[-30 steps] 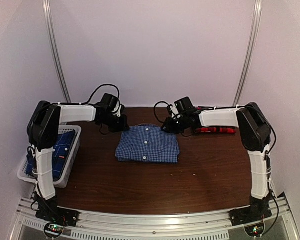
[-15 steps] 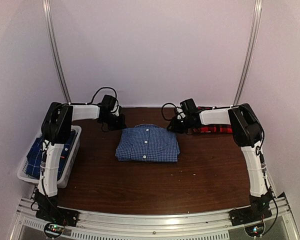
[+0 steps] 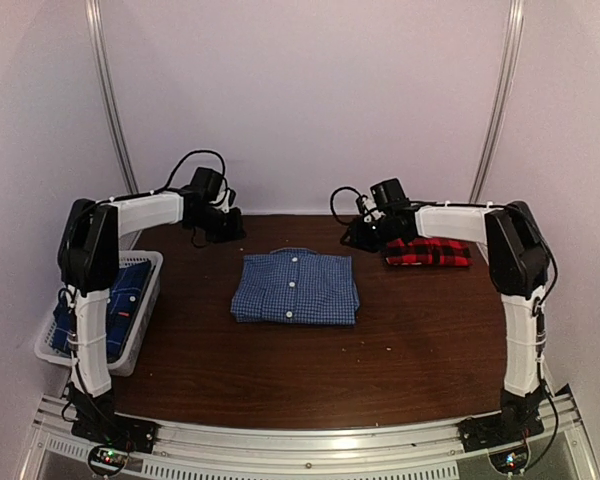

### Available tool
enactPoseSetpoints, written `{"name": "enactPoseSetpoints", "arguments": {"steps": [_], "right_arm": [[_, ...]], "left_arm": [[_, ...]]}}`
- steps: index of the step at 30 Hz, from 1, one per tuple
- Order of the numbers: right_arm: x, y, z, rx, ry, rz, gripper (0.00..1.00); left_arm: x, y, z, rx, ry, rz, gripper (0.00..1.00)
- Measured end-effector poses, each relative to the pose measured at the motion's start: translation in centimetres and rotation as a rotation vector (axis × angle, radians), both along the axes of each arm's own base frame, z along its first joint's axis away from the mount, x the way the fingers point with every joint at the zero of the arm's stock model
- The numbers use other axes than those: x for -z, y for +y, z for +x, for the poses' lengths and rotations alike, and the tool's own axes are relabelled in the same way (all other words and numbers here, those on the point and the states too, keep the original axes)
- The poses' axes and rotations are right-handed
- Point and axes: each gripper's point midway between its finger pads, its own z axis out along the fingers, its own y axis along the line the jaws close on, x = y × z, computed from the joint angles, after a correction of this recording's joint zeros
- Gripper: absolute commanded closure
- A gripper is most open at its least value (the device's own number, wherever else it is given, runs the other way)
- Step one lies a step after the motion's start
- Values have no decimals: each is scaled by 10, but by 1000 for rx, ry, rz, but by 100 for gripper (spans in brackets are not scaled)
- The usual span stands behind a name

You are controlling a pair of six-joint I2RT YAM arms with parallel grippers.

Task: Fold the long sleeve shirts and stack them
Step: Smooth out the square-folded shirt at the center of the board.

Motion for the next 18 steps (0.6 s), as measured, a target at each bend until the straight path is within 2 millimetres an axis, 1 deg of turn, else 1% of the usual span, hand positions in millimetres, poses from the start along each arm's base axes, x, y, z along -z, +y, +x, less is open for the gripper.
{"name": "enactPoseSetpoints", "arguments": {"steps": [2,4,6,7,9,10,11,12,14,16,18], "right_arm": [[-19,-4,-12,0,-28,15,65],[-31,-8,-27,-2,-45,27,65],[-32,-9,-44,-11,-47,33,65],[-30,-8,-54,-17,-43,37,65],[-22,-5,-72,-29,-27,47,65],[-13,-2,-86,-40,-6,51,65],[-8,0,-95,-49,9,49,65],[-1,4,-105,-61,26,45,65],[9,13,-123,-84,51,44,65],[13,20,-136,-104,60,47,65],[15,25,-147,-121,60,53,65]], "left_arm": [[-17,2,-18,6,-18,-10,90],[-27,0,-35,16,-31,-27,91],[-29,-6,-57,36,-29,-47,91],[-25,-9,-68,47,-20,-58,91],[-9,-15,-91,65,17,-71,91],[2,-17,-102,73,46,-75,91],[13,-19,-112,78,74,-76,91],[28,-19,-124,81,110,-74,91],[49,-16,-141,78,168,-68,91],[64,-13,-155,72,208,-64,91],[72,-10,-166,63,230,-65,92]]}}
